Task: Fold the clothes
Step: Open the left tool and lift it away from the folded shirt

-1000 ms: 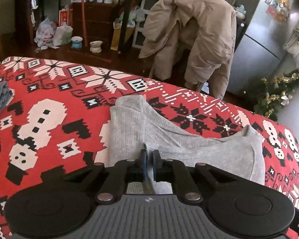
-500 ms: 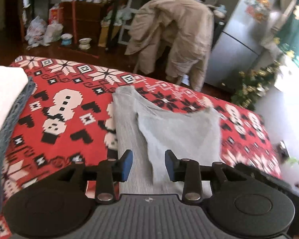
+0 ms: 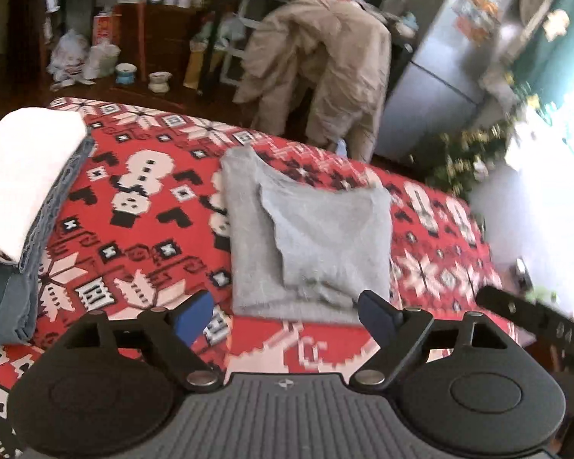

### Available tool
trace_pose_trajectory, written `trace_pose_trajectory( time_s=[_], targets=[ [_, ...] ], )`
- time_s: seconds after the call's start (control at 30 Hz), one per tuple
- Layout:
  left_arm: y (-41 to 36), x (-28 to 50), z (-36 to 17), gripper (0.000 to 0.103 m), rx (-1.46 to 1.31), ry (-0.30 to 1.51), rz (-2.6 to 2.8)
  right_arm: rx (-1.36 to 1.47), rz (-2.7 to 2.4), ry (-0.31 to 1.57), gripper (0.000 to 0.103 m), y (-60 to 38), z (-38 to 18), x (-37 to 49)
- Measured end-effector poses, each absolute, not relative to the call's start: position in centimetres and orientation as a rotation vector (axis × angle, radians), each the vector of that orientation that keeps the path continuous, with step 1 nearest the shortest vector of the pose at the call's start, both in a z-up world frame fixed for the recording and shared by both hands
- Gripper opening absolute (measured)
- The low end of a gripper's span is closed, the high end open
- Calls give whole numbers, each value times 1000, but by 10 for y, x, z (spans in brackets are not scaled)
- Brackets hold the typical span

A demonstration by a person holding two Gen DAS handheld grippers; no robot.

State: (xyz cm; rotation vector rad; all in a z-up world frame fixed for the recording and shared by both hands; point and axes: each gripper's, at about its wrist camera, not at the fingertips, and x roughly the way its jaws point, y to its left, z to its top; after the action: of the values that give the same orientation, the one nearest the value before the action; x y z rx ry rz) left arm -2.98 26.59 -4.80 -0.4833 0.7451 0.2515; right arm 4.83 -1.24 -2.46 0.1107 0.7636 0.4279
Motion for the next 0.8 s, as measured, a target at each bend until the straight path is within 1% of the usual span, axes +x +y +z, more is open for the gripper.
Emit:
trace_pose_trajectory(
  time_s=[0.07,0.23,0.3,0.37,0.47,0.5,0.53,0.57,0.63,0.7,0.73,0.77,0.8],
  targets=[
    [273,-24,-53,94,-469,672,257,107,410,739,102,-13,-29,53],
    [285,29,-73,94,-275,648,259,41,399,712,102,1,-58,90],
    [290,53,-83,93,-213,681,235,-11,414,685,102,10,-69,106],
    [295,72,-89,81,-217,738,200,-77,393,681,102,22,-73,119],
    [303,91,-86,79,-277,799,202,-163,365,686,102,41,-77,139],
    [307,97,-82,76,-312,820,202,-149,363,727,102,45,-73,147],
    [311,102,-78,68,-357,834,194,-140,361,770,102,49,-70,155],
    [314,106,-74,62,-398,839,190,-147,359,816,102,55,-66,161],
    [318,115,-68,61,-413,858,188,-194,341,887,99,67,-58,169],
    [315,127,-67,47,-324,890,216,-239,346,903,89,77,-47,173],
    [314,132,-67,36,-287,904,228,-257,349,910,85,81,-42,175],
    [315,137,-69,31,-282,913,228,-259,354,913,77,84,-39,179],
    [317,142,-73,31,-291,926,224,-258,359,919,65,86,-36,184]
  ],
)
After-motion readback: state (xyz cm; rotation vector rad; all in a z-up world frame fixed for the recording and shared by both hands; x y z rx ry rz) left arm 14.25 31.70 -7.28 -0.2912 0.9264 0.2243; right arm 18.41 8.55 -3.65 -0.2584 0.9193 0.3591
